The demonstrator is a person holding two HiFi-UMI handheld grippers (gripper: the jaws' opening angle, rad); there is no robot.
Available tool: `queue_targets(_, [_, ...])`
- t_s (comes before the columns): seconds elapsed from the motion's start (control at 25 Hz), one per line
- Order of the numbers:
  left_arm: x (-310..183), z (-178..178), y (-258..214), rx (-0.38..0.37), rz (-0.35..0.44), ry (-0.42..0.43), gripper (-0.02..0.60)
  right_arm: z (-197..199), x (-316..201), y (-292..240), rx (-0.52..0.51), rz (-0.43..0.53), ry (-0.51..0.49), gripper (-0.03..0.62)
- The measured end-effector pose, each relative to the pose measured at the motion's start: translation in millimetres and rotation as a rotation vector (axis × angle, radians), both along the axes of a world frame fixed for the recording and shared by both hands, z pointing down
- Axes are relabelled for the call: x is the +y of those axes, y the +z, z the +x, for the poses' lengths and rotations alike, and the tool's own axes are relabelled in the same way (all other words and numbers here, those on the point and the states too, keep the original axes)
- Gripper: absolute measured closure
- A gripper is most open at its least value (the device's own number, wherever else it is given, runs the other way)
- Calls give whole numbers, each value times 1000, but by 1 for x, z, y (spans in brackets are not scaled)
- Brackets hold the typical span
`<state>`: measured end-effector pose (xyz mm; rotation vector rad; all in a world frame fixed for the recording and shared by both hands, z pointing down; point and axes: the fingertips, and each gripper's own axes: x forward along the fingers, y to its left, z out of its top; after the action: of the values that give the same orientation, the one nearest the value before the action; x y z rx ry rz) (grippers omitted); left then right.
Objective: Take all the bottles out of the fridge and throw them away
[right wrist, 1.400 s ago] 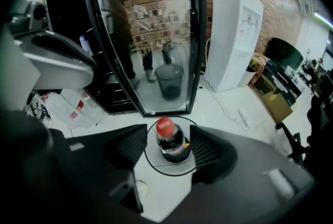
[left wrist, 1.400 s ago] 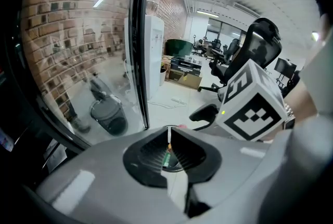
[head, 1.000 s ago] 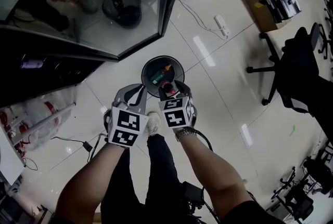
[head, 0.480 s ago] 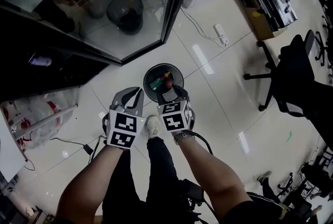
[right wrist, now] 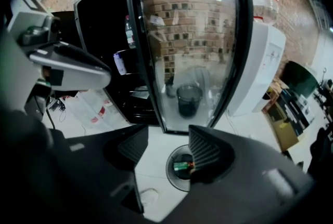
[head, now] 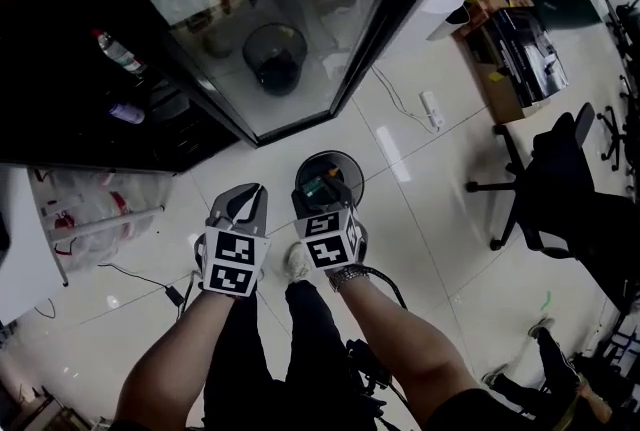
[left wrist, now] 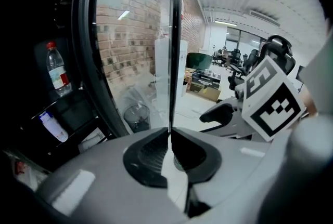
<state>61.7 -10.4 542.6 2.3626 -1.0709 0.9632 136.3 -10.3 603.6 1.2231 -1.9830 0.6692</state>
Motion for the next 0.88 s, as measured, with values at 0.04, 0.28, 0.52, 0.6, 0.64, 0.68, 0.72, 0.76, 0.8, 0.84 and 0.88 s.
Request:
queue_targets(0.04, [-1,-9,-7,0,8,-17,577,-9,-3,-9,-2,14,-16,352])
queue_targets(0.28, [-4,-61,-45,-3,72,-138,577,-59,-20,-62,-22,101,-127,358])
queue_targets(0.52, [-8,-116,-70,9,117,-247,578,-116,-30,-94,-28,151,-232,362])
queue_targets(0.6, [-9,-132,-80,12,130,-278,577,-136,-33,-104,-31,163,-265,362])
queue_targets(0.64, [-9,-140,-84,13,136,-291,577,-146,-34,-109,-33,169,-279,361])
queue_targets(0.68, [-9,-149,-88,14,142,-305,578,-156,-36,-114,-35,176,-293,361])
queue_targets(0.72, [-10,-157,-92,16,147,-317,577,-166,-38,-119,-38,184,-305,361])
queue_targets(0.76, [-10,-165,-96,17,152,-328,577,-177,-41,-124,-42,191,-317,361])
queue_targets(0.8, [-11,-172,-99,18,157,-339,577,-187,-44,-129,-46,198,-328,361])
queue_targets(0.84, [-12,-180,-102,19,161,-349,577,-196,-48,-133,-49,206,-337,361])
queue_targets(0.88, [-13,-187,-105,20,166,-358,577,-205,-53,-138,-52,213,-344,361])
